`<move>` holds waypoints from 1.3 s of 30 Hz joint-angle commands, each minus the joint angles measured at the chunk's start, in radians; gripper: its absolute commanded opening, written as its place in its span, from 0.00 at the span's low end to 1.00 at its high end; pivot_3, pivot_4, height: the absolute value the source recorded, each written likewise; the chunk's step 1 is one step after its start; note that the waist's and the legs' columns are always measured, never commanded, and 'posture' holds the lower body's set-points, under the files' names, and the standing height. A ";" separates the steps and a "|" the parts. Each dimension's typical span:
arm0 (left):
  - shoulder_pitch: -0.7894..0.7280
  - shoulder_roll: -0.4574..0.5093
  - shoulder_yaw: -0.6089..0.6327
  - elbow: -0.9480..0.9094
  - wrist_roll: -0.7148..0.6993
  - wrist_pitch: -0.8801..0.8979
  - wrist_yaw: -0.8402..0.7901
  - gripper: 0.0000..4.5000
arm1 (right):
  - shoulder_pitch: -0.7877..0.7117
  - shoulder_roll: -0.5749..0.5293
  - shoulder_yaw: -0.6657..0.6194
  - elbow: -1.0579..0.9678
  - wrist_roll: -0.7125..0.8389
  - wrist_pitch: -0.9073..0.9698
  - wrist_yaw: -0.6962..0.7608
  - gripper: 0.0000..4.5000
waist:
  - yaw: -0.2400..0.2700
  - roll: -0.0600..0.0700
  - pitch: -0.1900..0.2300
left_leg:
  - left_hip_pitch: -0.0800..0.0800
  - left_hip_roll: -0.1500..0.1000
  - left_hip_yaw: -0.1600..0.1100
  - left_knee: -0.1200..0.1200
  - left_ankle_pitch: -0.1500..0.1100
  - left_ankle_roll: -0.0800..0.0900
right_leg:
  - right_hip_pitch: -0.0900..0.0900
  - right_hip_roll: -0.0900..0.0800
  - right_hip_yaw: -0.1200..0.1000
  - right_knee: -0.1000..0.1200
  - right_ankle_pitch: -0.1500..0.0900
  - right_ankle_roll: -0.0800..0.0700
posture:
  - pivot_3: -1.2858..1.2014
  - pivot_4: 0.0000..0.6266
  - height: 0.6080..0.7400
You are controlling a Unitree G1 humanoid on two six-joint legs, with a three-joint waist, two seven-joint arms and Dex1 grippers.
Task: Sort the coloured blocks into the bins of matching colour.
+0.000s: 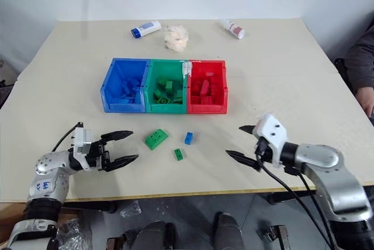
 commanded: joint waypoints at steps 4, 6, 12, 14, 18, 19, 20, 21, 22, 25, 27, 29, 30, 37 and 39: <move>-0.022 0.006 0.014 -0.003 -0.009 -0.011 -0.011 1.00 | -0.086 0.019 0.069 -0.018 0.017 0.006 0.000 1.00 | -0.008 0.000 0.000 | 0.001 0.001 0.000 0.000 0.000 0.000 | 0.000 0.000 0.000 0.001 0.000 0.000 | 0.52 0.24 1.00; -0.016 -0.003 0.010 -0.022 -0.009 -0.008 -0.003 1.00 | -0.150 0.054 0.138 0.022 -0.007 0.003 -0.006 1.00 | -0.007 0.000 0.000 | 0.002 0.001 0.000 0.000 0.000 0.000 | 0.000 0.000 0.000 0.001 0.000 0.000 | 0.52 0.24 1.00; 0.032 -0.026 -0.002 -0.102 -0.017 0.003 0.019 1.00 | -0.370 0.230 0.330 0.215 -0.091 -0.035 -0.033 1.00 | -0.005 0.000 0.000 | 0.001 0.001 0.001 0.001 0.000 0.000 | 0.000 0.000 0.000 0.001 0.000 0.000 | 0.52 0.24 1.00; 0.056 -0.034 -0.005 -0.140 -0.021 0.009 0.029 1.00 | -0.425 0.294 0.379 0.288 -0.116 -0.063 -0.027 1.00 | -0.006 0.000 0.000 | 0.001 0.001 0.001 0.001 0.000 0.000 | -0.001 0.000 0.000 0.001 0.000 0.000 | 0.52 0.24 1.00; 0.096 -0.044 -0.002 -0.199 -0.027 0.022 0.051 1.00 | -0.471 0.357 0.420 0.393 -0.149 -0.122 -0.014 1.00 | -0.003 0.000 0.000 | 0.000 0.001 0.001 0.001 0.000 0.000 | -0.001 0.000 -0.001 0.001 0.000 0.000 | 0.52 0.24 1.00; 0.105 -0.045 -0.002 -0.210 -0.028 0.023 0.055 1.00 | -0.479 0.367 0.424 0.415 -0.156 -0.133 -0.015 1.00 | -0.002 0.000 0.000 | 0.000 0.001 0.001 0.001 0.000 0.000 | 0.000 0.000 0.000 0.001 0.000 0.000 | 0.52 0.24 1.00; 0.115 -0.045 0.000 -0.221 -0.029 0.025 0.059 1.00 | -0.485 0.378 0.430 0.431 -0.158 -0.141 -0.008 1.00 | -0.003 0.000 0.000 | -0.001 0.000 0.001 0.002 -0.001 0.001 | -0.001 0.000 0.000 0.001 0.000 0.000 | 0.52 0.24 1.00; 0.125 -0.046 0.002 -0.232 -0.031 0.026 0.066 1.00 | -0.488 0.389 0.437 0.443 -0.159 -0.144 -0.002 1.00 | -0.004 0.000 0.000 | -0.001 0.000 0.001 0.002 -0.001 0.001 | 0.000 0.000 0.000 0.001 0.000 0.000 | 0.52 0.24 1.00; 0.135 -0.047 0.004 -0.241 -0.032 0.027 0.071 1.00 | -0.488 0.398 0.443 0.453 -0.163 -0.148 0.002 1.00 | -0.005 0.000 0.000 | -0.001 0.000 0.001 0.002 -0.001 0.001 | -0.001 0.000 0.000 0.001 0.000 0.000 | 0.52 0.24 1.00; 0.151 -0.048 0.003 -0.256 -0.033 0.027 0.080 1.00 | -0.481 0.410 0.450 0.461 -0.174 -0.163 0.011 0.92 | -0.006 0.000 0.000 | 0.000 0.001 0.001 0.002 -0.001 0.001 | -0.001 0.000 0.000 0.002 0.000 0.000 | 0.52 0.24 1.00; 0.154 -0.047 0.001 -0.260 -0.034 0.027 0.085 1.00 | -0.477 0.414 0.446 0.458 -0.175 -0.166 0.013 0.80 | -0.006 0.000 0.000 | 0.000 0.001 0.001 0.003 -0.001 0.000 | -0.001 0.000 0.000 0.002 0.000 0.000 | 0.52 0.24 1.00; 0.153 -0.048 0.000 -0.257 -0.035 0.026 0.087 1.00 | -0.474 0.416 0.434 0.449 -0.177 -0.161 -0.001 0.66 | -0.005 0.000 0.000 | 0.000 0.001 0.001 0.003 -0.001 0.000 | -0.001 0.000 0.000 0.003 0.000 0.000 | 0.52 0.24 1.00; 0.151 -0.048 -0.001 -0.255 -0.035 0.025 0.087 1.00 | -0.472 0.416 0.429 0.444 -0.175 -0.160 -0.004 0.58 | -0.005 0.000 0.000 | 0.000 0.001 0.001 0.003 -0.001 0.000 | -0.001 0.000 0.000 0.003 0.000 0.000 | 0.52 0.24 1.00; 0.126 -0.052 -0.005 -0.227 -0.030 0.018 0.085 1.00 | -0.468 0.413 0.420 0.448 -0.176 -0.158 -0.009 0.38 | -0.005 0.000 0.000 | 0.000 0.001 0.001 0.003 -0.001 0.000 | -0.001 0.000 0.000 0.003 0.000 0.000 | 0.52 0.24 1.00; 0.122 -0.053 -0.005 -0.221 -0.029 0.015 0.084 1.00 | -0.470 0.417 0.418 0.451 -0.177 -0.158 -0.012 0.31 | -0.005 0.000 0.000 | 0.000 0.001 0.001 0.003 -0.001 0.000 | -0.001 0.000 0.000 0.003 0.000 0.000 | 0.52 0.24 1.00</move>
